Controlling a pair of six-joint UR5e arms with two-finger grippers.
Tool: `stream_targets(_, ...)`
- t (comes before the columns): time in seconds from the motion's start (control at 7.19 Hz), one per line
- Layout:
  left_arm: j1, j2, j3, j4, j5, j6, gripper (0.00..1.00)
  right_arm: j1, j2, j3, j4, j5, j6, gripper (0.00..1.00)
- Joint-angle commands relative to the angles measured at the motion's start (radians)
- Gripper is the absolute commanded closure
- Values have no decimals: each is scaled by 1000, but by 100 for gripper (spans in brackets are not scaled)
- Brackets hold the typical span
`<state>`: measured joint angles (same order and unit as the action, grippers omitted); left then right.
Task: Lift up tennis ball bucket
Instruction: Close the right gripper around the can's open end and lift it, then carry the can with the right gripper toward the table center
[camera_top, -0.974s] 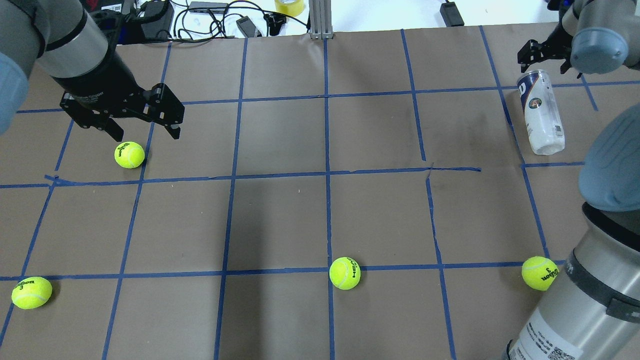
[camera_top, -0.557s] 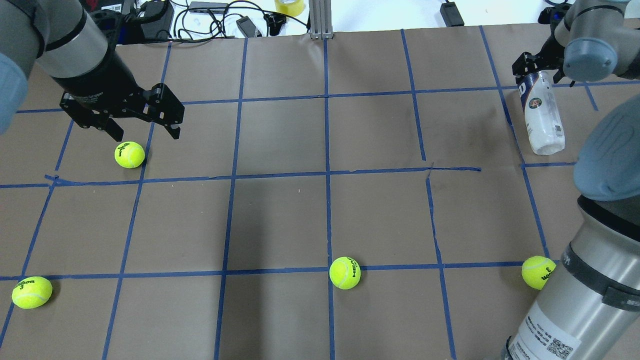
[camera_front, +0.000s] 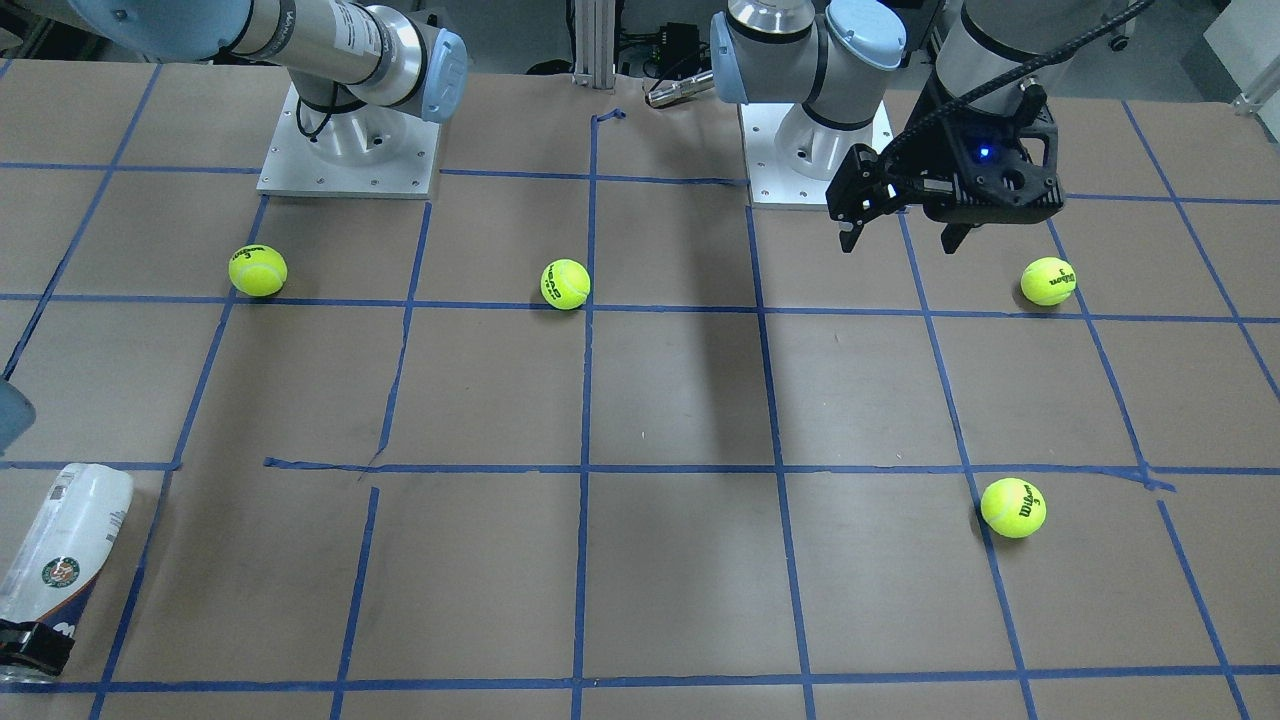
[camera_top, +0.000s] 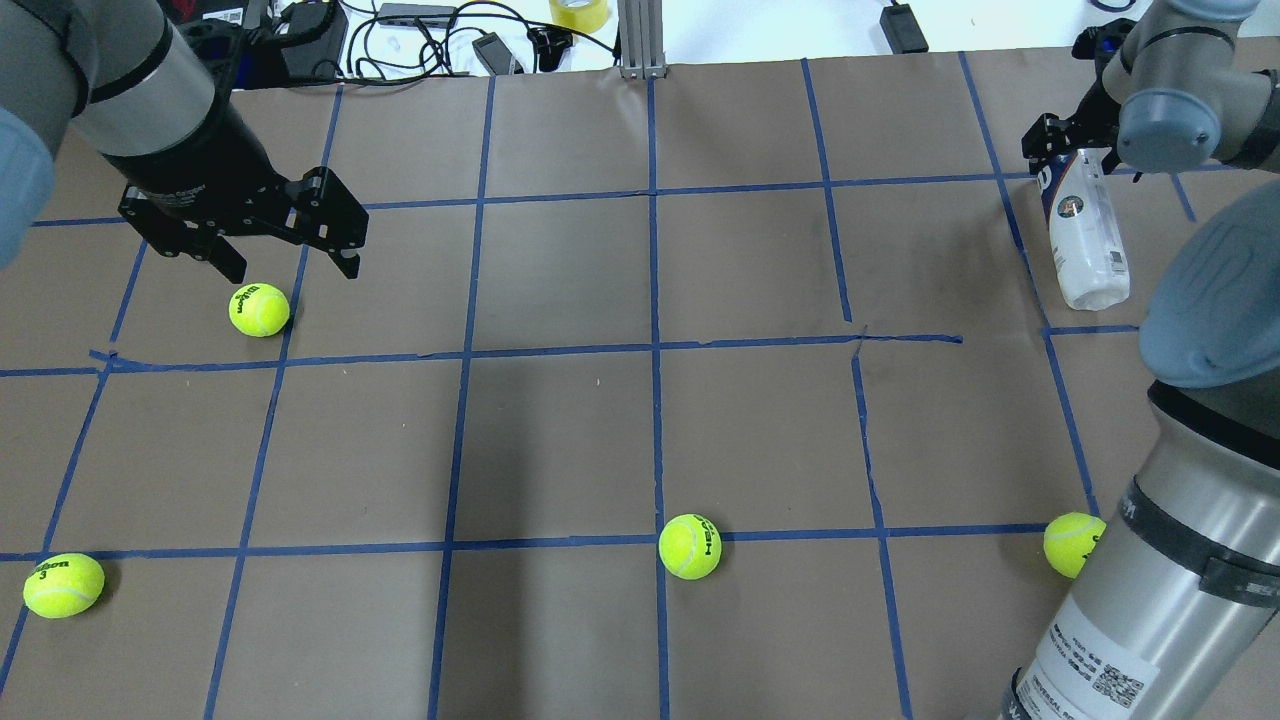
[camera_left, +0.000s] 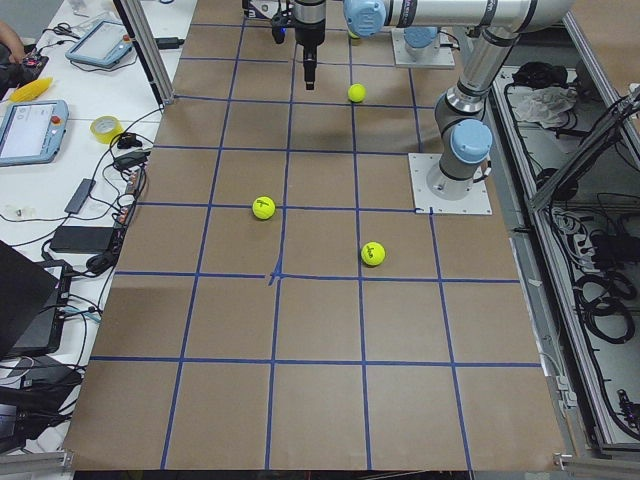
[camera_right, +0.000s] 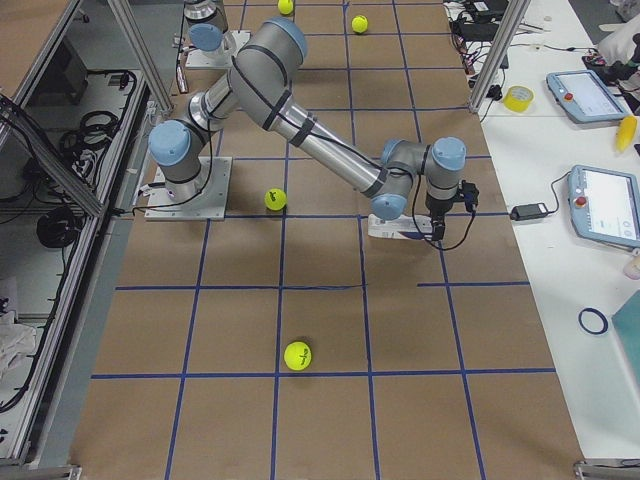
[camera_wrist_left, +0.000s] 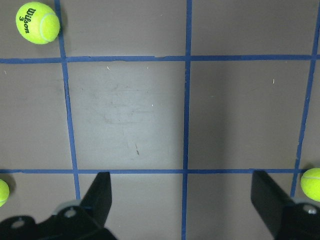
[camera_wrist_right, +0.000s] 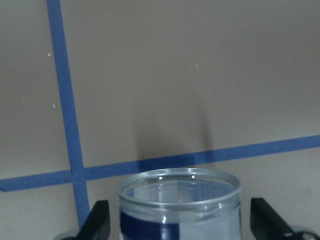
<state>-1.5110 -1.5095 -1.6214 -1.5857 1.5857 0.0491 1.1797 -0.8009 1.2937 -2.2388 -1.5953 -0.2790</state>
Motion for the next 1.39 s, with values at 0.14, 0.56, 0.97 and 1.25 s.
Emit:
stream_targets(0.14,0,0,0,3,-1,0,0,3,-12,-2,8,-5,-3,26)
stream_targets(0.56,2,0,0,1,0,0,0,93,-179,15,140,17,-23,41)
stream_targets(0.97,0,2,0,3,-1,0,0,335,-242,32,128,95,-207,46)
stream_targets(1.25,15,2,5,6,-3,2,0,490,-239,62,107,84,-331,48)
